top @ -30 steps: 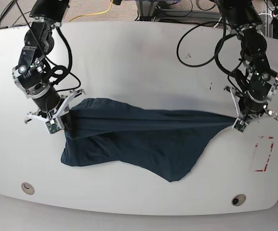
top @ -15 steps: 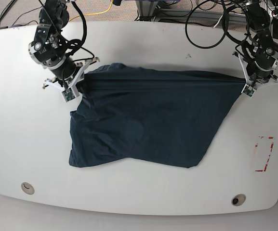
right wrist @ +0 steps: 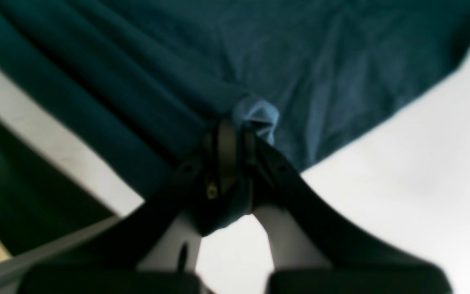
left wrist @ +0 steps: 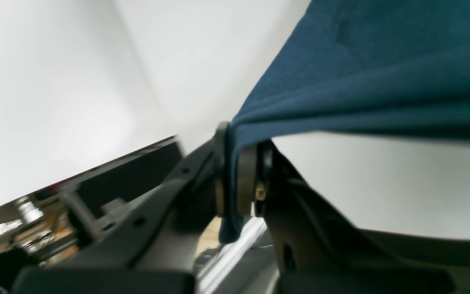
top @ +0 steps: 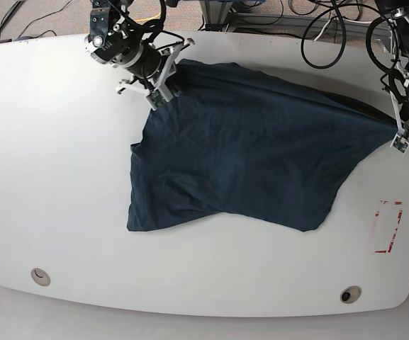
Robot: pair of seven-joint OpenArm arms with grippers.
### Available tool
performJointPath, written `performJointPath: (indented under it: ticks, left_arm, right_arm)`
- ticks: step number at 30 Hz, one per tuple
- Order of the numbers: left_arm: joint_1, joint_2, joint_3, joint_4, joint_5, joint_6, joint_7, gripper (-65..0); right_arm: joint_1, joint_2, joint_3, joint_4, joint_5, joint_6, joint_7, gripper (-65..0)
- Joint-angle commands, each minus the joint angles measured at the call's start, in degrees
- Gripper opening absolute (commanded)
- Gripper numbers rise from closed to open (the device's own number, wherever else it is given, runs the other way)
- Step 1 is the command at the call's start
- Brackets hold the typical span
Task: Layout the t-shirt on the table in an organized manner, then fold the t-shirt properly
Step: 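Open both grippers, releasing the t-shirt, and lift them away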
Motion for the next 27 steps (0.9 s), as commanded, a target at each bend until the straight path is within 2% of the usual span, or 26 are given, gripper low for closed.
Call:
performJointPath:
  ticks: [1, 5, 8, 10, 17, 18, 21, 27]
  left_arm:
    - [-2.2, -3.0, -0.5, 0.9, 2.0, 1.0, 0.0, -65.0]
    - [-3.0, -5.2, -0.5, 0.9, 2.0, 1.0, 0.0, -65.0]
    - [-3.3, -6.8, -0.5, 0.9, 1.9, 1.0, 0.0, -65.0]
    - [-3.3, -7.7, -0.5, 0.9, 1.9, 1.0, 0.0, -65.0]
    - [-2.8, -8.9, -0.9, 0.9, 1.9, 1.0, 0.0, -65.0]
    - [-2.8, -8.9, -0.9, 0.9, 1.9, 1.0, 0.0, -65.0]
    - [-2.6, -8.9, -0.9, 0.9, 2.0, 1.0, 0.0, -58.9]
    - [-1.6, -9.0, -2.8, 0.9, 2.0, 1.0, 0.0, -34.4]
  right_arm:
    - [-0.2, -1.2, -1.4, 0.9, -0.9, -0.5, 0.5, -64.8]
    - [-0.3, -2.4, -3.1, 0.9, -1.0, -0.5, 0.5, -64.7]
    - [-0.3, -2.4, -4.5, 0.8, -1.0, -0.6, 0.5, -60.4]
    - [-0.3, -2.4, -5.5, 0.8, -1.0, -0.6, 0.5, -52.6]
    - [-0.3, -2.1, -7.7, 0.8, -1.1, -0.6, 0.5, -12.8]
    - [-0.3, -2.0, -7.7, 0.8, -1.1, -0.6, 0.5, -9.7]
    - [-0.3, -1.9, -7.8, 0.8, -1.1, -0.6, 0.5, -1.0]
    - [-0.2, -0.8, -7.6, 0.8, -0.7, -0.6, 0.5, 0.0]
